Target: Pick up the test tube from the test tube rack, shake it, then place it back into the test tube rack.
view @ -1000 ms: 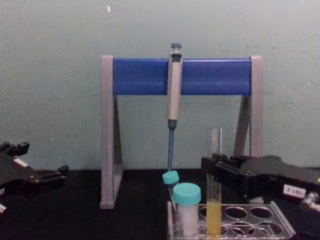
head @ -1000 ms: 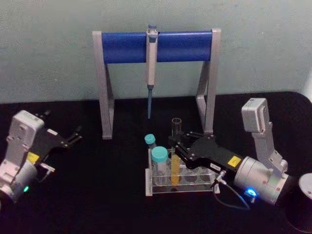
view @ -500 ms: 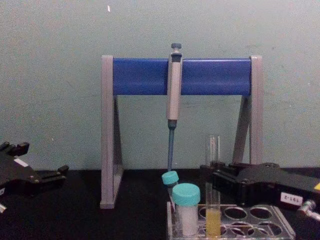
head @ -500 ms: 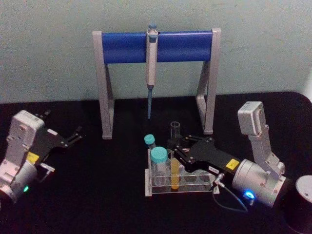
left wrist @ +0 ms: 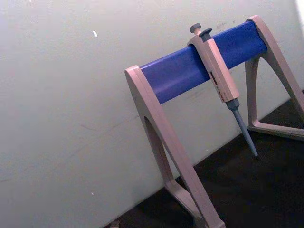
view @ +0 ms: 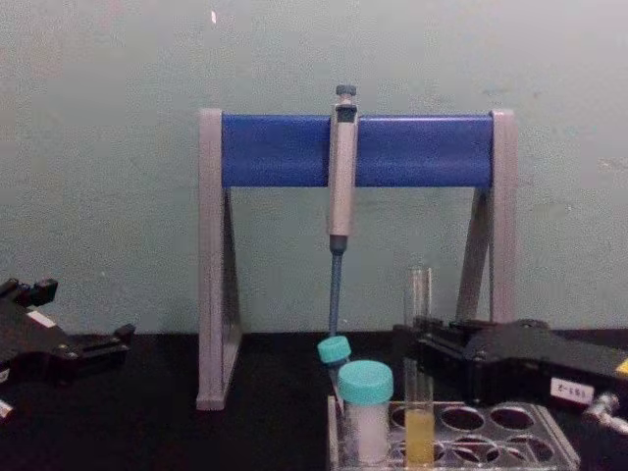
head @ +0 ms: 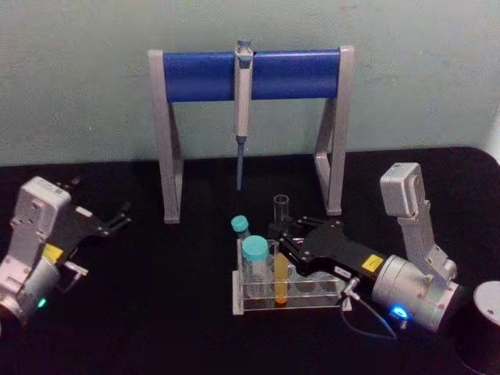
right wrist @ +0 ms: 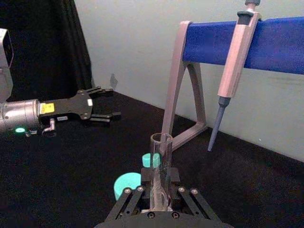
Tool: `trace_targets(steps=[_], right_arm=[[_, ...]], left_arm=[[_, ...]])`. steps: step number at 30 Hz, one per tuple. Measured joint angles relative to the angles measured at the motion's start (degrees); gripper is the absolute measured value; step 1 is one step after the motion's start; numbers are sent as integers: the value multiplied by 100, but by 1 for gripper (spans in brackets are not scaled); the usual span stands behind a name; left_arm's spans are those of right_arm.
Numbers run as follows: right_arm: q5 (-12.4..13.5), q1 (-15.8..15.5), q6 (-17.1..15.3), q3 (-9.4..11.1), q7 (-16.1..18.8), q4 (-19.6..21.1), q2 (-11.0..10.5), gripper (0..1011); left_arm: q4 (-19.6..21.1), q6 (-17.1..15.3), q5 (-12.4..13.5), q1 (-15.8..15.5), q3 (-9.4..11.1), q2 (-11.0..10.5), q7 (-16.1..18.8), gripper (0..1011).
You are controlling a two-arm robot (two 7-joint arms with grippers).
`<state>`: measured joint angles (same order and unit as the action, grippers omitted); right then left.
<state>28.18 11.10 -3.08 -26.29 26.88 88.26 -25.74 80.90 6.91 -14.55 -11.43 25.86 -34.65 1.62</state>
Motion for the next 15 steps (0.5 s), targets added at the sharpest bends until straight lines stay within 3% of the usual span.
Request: trace_targets(steps=[5, 15], right_arm=[[-2, -2, -10, 1, 2, 0, -3, 262], [5, -1, -10, 3, 8, 0, -2, 603]], left_arm=[[0, 0, 0, 0, 0, 0, 0, 1001], [0, 0, 0, 0, 0, 0, 0, 1001]])
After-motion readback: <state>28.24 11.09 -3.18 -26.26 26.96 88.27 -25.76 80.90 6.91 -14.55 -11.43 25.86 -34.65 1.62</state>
